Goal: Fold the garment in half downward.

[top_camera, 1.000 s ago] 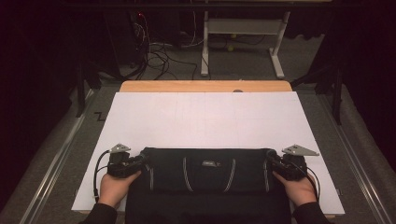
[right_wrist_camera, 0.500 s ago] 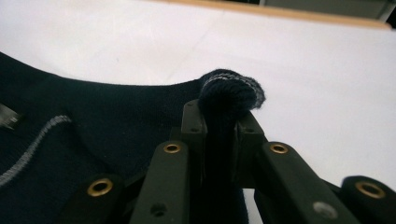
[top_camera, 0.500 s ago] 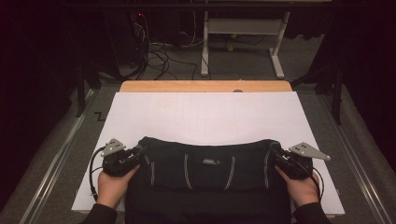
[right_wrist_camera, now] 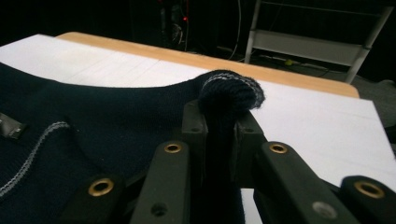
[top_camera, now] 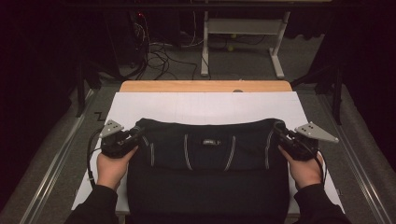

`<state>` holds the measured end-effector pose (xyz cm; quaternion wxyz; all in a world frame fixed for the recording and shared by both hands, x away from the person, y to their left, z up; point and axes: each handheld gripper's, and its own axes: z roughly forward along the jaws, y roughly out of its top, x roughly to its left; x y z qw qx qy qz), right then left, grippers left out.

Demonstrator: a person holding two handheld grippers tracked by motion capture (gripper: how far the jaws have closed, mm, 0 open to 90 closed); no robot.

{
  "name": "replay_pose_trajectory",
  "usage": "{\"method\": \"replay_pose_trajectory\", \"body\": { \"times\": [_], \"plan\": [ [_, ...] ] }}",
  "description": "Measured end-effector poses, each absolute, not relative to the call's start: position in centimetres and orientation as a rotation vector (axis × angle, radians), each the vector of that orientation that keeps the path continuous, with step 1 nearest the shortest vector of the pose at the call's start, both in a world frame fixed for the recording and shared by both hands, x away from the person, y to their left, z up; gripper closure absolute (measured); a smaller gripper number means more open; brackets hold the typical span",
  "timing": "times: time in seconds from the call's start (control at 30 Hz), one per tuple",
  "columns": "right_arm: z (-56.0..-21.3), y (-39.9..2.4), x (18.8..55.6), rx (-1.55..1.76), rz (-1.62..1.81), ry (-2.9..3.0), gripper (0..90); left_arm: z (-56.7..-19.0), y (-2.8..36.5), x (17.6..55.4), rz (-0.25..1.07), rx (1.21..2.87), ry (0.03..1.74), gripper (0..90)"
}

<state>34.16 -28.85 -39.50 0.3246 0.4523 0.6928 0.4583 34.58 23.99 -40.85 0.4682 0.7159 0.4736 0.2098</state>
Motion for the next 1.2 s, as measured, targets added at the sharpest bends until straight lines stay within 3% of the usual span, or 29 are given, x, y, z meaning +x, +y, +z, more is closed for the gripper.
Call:
{"method": "replay_pose_trajectory", "body": {
  "times": [0.13,0.53,0.93,1.03,1.1,1.2],
  "plan": [
    [-39.0,-28.8,35.9,1.200,1.187,1.793,79.7,-40.3,24.4,36.5,0.473,1.707,1.202,70.5],
    [-38.8,-28.8,40.7,1.223,1.118,1.767,79.6,-38.8,23.2,40.6,0.576,1.754,1.231,70.4],
    [-41.3,-27.4,44.0,1.292,0.926,1.879,76.3,-42.1,21.6,43.2,0.523,1.798,1.361,68.5],
    [-41.9,-27.5,44.3,1.324,0.914,1.883,73.1,-42.8,21.5,43.8,0.472,1.788,1.399,60.2],
    [-42.3,-27.8,44.5,1.346,0.910,1.887,62.7,-43.2,21.6,44.0,0.404,1.812,1.419,46.6],
    [-42.6,-28.3,44.5,1.362,0.909,1.890,51.1,-43.4,22.4,43.4,0.425,1.788,1.416,39.5]
  ]
}}
